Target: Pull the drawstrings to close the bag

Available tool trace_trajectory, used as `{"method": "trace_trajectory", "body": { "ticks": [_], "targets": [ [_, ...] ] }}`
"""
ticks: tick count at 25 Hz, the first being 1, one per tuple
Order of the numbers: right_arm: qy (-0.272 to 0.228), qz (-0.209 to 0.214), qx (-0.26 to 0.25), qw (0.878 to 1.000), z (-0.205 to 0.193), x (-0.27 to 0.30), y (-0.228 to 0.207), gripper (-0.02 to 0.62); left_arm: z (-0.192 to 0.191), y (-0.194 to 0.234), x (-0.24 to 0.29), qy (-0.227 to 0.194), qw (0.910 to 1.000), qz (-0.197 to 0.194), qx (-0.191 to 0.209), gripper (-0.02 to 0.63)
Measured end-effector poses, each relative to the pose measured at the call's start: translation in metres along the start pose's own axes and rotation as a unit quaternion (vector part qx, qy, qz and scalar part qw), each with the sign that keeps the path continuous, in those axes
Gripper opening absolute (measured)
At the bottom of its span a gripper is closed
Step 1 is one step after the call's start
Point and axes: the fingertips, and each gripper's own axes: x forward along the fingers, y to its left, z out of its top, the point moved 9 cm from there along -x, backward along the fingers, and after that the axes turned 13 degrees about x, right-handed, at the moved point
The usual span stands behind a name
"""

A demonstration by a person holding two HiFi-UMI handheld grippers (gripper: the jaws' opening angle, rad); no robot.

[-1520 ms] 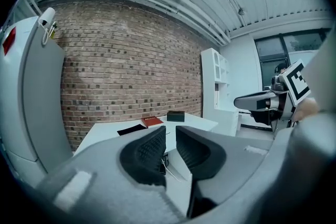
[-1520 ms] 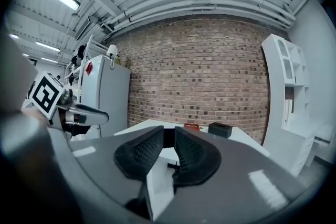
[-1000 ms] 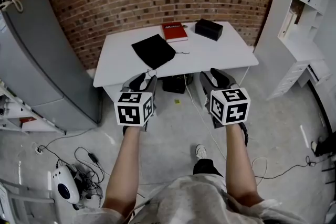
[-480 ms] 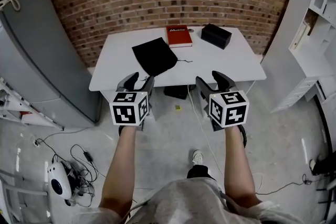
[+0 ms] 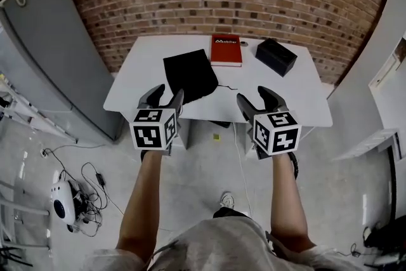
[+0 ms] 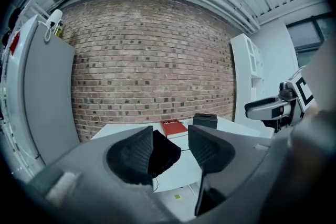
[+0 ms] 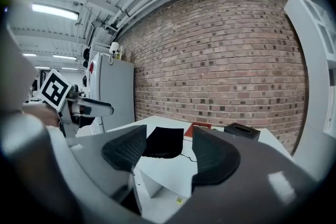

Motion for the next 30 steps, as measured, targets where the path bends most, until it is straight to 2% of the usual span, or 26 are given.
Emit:
{"method": "trace_trajectory", "body": {
  "ticks": [7,18,25,30],
  "targets": [
    [0.02,0.041,-0.004,0.999,0.014,0.045,-0.038,0.278,0.004,-0.001,0.036,0.035,0.9988,0.033,-0.003,0.213],
    [0.047,0.103,-0.022,0.993,0.02,0.084,-0.066,0.278,0.002,-0.002,0.041,0.064,0.9939,0.09,-0.01,0.213],
    [0.077,0.129,-0.037,0.988,0.0,0.101,-0.073,0.278,-0.018,-0.012,0.044,0.084,0.9931,0.083,-0.001,0.213],
    [0.099,0.141,-0.057,0.983,-0.014,0.115,-0.078,0.278,-0.041,-0.017,0.059,0.11,0.992,0.062,0.009,0.213]
  ]
}}
